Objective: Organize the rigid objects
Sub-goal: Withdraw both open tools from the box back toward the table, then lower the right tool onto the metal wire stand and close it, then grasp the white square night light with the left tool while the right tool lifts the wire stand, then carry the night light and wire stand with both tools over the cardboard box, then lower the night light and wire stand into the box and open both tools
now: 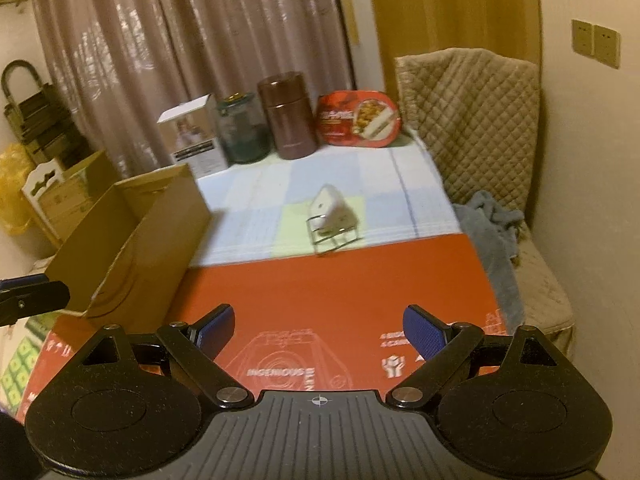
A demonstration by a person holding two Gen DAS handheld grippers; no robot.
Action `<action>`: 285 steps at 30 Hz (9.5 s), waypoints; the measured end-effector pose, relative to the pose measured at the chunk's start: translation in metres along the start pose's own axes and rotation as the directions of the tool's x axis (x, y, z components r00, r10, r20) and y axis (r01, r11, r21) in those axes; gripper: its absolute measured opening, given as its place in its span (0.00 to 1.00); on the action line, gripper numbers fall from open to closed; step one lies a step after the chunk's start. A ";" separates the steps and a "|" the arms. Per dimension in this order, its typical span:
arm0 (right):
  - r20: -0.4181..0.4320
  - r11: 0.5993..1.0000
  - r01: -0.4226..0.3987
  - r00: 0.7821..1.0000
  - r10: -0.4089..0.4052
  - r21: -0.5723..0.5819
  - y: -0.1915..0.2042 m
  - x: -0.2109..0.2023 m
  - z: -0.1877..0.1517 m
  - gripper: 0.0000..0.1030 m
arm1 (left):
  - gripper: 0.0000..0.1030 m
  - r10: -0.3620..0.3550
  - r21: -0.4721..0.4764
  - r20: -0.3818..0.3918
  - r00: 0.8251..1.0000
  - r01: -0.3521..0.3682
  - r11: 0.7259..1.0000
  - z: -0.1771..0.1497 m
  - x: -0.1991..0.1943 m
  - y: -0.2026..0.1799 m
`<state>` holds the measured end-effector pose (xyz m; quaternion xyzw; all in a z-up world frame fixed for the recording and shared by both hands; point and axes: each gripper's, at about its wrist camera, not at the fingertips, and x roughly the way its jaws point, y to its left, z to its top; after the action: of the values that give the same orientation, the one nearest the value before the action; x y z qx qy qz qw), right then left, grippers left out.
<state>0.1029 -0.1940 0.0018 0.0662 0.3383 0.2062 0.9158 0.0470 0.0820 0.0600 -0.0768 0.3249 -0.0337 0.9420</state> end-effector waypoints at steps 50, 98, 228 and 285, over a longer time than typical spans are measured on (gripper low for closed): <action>0.034 0.952 -0.144 0.987 0.159 -0.271 -0.050 0.271 0.030 0.71 | 0.79 0.041 0.044 -0.112 0.993 -0.037 0.998 0.046 0.250 0.008; -0.021 0.894 -0.164 0.985 0.171 -0.418 -0.060 0.298 0.037 0.67 | 0.79 0.000 -0.001 -0.143 0.990 0.000 1.000 0.040 0.270 0.014; -0.001 0.997 0.000 1.000 0.000 -0.082 0.060 0.040 -0.046 0.66 | 0.59 0.035 0.146 -0.042 0.999 -0.028 0.989 -0.022 0.019 -0.005; -0.100 0.721 -0.212 0.976 0.195 -0.660 0.274 0.211 0.016 0.74 | 0.59 0.237 0.000 -0.083 0.968 -0.238 0.971 0.012 0.045 0.246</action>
<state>0.1665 0.1437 -0.0396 -0.2308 0.2436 0.4133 0.8465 0.0932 0.3208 0.0007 -0.0407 0.3706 0.0779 0.9246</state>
